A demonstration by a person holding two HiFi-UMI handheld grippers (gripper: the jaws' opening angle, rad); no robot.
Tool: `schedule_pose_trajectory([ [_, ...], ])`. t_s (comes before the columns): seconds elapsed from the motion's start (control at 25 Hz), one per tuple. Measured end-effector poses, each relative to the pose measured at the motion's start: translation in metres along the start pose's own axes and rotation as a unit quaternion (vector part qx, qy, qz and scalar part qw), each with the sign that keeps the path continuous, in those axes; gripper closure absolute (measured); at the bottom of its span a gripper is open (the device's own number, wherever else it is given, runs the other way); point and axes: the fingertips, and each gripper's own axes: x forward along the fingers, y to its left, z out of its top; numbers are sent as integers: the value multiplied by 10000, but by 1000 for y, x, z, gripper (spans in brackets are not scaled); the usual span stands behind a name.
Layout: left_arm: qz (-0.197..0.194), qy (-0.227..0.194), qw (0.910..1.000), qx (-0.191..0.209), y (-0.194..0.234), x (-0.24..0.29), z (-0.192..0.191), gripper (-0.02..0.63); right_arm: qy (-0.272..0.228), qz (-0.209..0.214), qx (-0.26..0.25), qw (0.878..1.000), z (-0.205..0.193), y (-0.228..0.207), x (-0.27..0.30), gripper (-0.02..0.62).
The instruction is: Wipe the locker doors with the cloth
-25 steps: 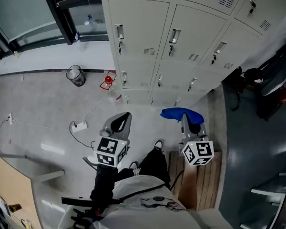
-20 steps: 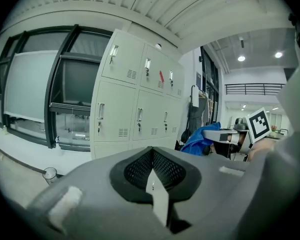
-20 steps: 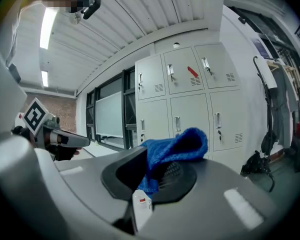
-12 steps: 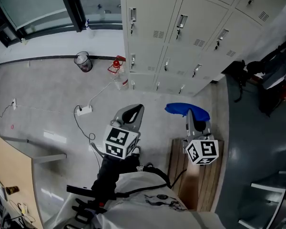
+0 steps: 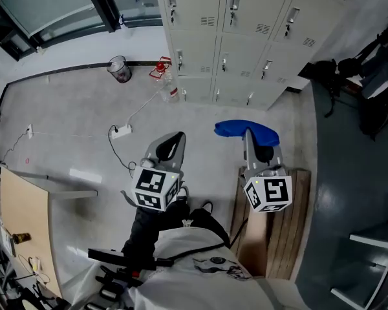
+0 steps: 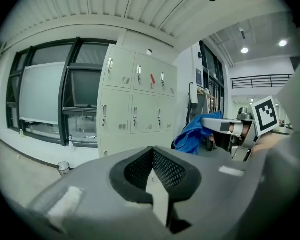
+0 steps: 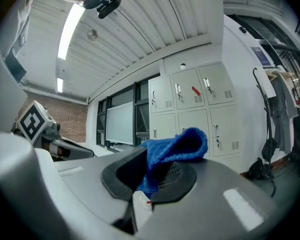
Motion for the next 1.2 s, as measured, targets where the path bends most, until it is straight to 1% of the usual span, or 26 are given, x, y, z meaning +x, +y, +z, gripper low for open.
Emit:
schedule_pose_trajectory([
  [0.08, -37, -36, 10000, 38, -2, -5, 6, 607, -48, -35, -41, 10000, 8, 4, -8, 571],
  [0.2, -195, -90, 9997, 99, -7, -5, 15, 607, -43, -248, -73, 9997, 14, -1, -16, 572],
  [0.32, -256, -275, 9992, 164, -1, -11, 29, 607, -80, -375, -144, 9992, 22, 4, -21, 572],
  [0.44, -171, -418, 9988, 175, 16, -18, 44, 607, -155, -371, -280, 9988, 36, 16, -18, 572],
  [0.56, -148, -472, 9987, 158, 27, -24, 49, 607, -188, -365, -298, 9987, 43, 23, -12, 572],
  [0.72, -121, -542, 9983, 179, 34, -24, 48, 607, -236, -376, -337, 9984, 43, 25, -10, 572],
  [0.92, -121, -616, 9979, 176, 44, -29, 57, 607, -303, -332, -388, 9982, 49, 32, -3, 572],
  [1.2, -110, -672, 9976, 142, 44, -29, 64, 607, -280, -321, -403, 9983, 55, 31, 1, 572],
])
